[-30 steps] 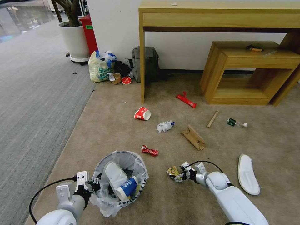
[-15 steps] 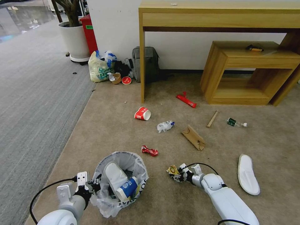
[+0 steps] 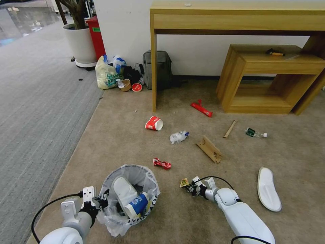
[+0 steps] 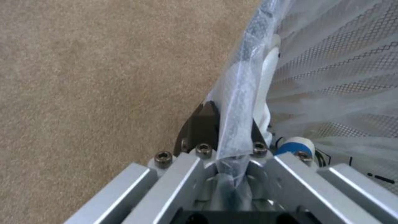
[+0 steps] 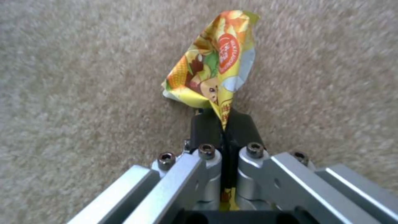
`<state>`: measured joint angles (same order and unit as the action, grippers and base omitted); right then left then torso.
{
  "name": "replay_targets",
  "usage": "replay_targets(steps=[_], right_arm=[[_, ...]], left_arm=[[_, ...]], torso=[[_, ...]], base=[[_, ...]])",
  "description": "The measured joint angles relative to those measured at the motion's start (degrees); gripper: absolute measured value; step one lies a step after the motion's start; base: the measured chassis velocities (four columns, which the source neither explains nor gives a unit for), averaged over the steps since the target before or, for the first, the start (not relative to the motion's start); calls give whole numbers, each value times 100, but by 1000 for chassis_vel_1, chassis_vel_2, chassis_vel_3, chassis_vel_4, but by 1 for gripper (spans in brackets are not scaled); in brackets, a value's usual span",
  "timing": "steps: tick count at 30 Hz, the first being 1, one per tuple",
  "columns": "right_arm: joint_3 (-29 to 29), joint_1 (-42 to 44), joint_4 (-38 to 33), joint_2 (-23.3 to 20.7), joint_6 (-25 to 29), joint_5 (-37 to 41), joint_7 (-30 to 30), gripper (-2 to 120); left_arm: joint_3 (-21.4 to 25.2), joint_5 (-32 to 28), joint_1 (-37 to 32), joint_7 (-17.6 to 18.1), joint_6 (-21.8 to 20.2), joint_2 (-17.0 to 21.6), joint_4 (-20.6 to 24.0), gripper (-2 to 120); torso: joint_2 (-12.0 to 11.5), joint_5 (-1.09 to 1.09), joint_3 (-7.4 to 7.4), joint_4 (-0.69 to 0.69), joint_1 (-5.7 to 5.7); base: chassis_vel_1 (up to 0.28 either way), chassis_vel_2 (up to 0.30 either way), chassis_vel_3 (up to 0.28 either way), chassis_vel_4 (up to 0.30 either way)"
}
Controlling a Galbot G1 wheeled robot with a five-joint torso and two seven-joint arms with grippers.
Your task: Pick up the trash bin and place the garbage on the floor into it.
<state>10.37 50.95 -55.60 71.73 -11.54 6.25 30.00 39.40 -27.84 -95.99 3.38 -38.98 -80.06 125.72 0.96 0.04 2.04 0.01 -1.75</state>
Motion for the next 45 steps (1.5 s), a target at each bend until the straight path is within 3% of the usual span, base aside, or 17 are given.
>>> replay_targets(steps=[8,11,16,19,26,32,40,45], right_arm=[[252,267,-1146,-343,-43,237,-152,0],[378,449,-2141,-590,-266,676,-335,0],[449,532,-3038,-814,-436,996,-398,0],[345,582,-4021,-1053,-722,1577,-588,0],[-80,538,-5251,-1234,-1213,2164,-716,0],[-690,312,-5676,-1280,-1459,2559,-837,0],[-2160,-157,-5913,-1363,-1691,2925,-1029,0],[-2462,-186,-5949,-1458,-1823,2912,-1015,0]], left_arm=[[-3,0,-9,-1,0,-2,16,0],[-12,7,-6,-1,2,-10,11,0],[-24,22,0,0,-1,-6,4,0],[-30,28,1,5,-23,9,7,0],[-62,44,25,16,-91,20,24,0],[-99,80,48,23,-136,24,36,0],[-154,130,53,51,-168,3,43,0],[-134,127,53,63,-173,5,66,0]], torso=[[0,-3,0,-2,0],[0,-4,0,-2,0],[0,-4,0,-2,0],[0,-5,-1,-2,0],[0,-5,-1,-2,0],[0,-5,-1,-1,0],[0,-5,-1,-1,0],[0,-4,-1,-1,0]], base=[[0,0,0,0],[0,0,0,0],[0,0,0,0],[0,0,0,0],[0,0,0,0],[0,0,0,0],[0,0,0,0],[0,0,0,0]])
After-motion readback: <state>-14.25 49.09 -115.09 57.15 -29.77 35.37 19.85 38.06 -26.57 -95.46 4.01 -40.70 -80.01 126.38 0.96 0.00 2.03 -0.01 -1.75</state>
